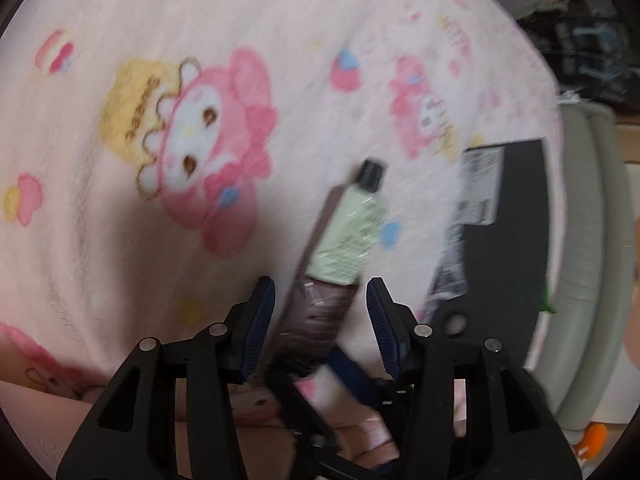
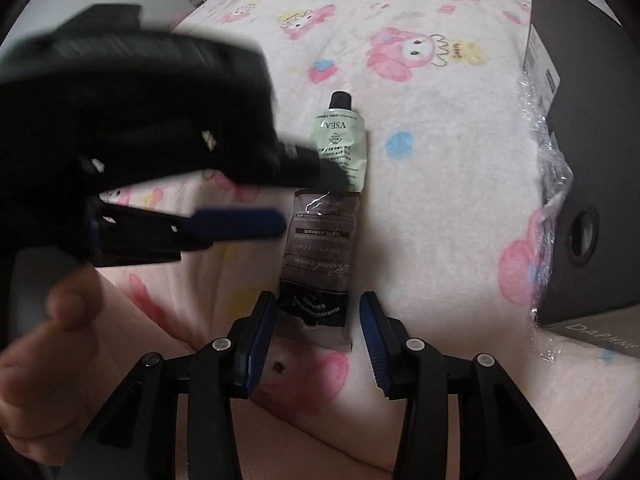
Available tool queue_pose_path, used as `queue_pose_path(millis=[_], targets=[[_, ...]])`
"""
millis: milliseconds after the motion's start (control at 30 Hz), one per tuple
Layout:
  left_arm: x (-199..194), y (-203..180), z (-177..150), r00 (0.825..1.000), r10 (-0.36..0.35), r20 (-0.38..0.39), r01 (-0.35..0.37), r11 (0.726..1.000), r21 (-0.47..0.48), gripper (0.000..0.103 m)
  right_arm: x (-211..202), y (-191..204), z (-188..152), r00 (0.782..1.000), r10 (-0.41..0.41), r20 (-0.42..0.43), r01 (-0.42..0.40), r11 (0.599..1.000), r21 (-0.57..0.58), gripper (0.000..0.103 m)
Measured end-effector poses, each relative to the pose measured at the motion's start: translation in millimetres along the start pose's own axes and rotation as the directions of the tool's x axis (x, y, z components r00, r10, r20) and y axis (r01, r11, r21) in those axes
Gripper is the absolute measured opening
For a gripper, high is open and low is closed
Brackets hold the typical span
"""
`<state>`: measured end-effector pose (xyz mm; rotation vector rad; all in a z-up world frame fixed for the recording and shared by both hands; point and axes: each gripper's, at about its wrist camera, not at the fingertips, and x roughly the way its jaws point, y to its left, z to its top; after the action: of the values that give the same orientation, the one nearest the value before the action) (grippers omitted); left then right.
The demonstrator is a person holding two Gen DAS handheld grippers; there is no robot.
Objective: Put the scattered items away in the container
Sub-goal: 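Tilt the held tube with the left gripper toward the black box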
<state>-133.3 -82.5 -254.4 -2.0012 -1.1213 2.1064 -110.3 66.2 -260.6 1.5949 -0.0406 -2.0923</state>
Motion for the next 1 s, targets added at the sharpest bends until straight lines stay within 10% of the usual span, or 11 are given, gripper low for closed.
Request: queue_pose_path(millis=[300,600,867,1000], targets=[[-9.2,1.5,-11.0,0.999,0.037,0.024,-0.038,0.999,0.027,0.044,-18.5,-13.8,2.8,0.973,-0.22,0.067,0.219,0.975,0.023,0.038],[0.0,-4.7,-13.4,1.0,-0.017,-0.022,0.018,0.999,0.049,0.044,-6.7,-9.5,0.8,1.0,0.026,-0.009,-0.026,1.0,0.011,0.038],[13.7,-12.1,-18.7,0.981,-0.125,-0.152,0.139,0.987,0.086,0.045,-5.7,-21.4,9.0,0.995,-0.095,0.012,0.094,0.993,0.07,0.038],[0.7,-5.8,-14.0,0.984,-0.158,-0.083,0.163,0.985,0.062,0.045,-1.6,-20.6,13.4,0.994,-0.104,0.016,0.103,0.993,0.063,0.039]])
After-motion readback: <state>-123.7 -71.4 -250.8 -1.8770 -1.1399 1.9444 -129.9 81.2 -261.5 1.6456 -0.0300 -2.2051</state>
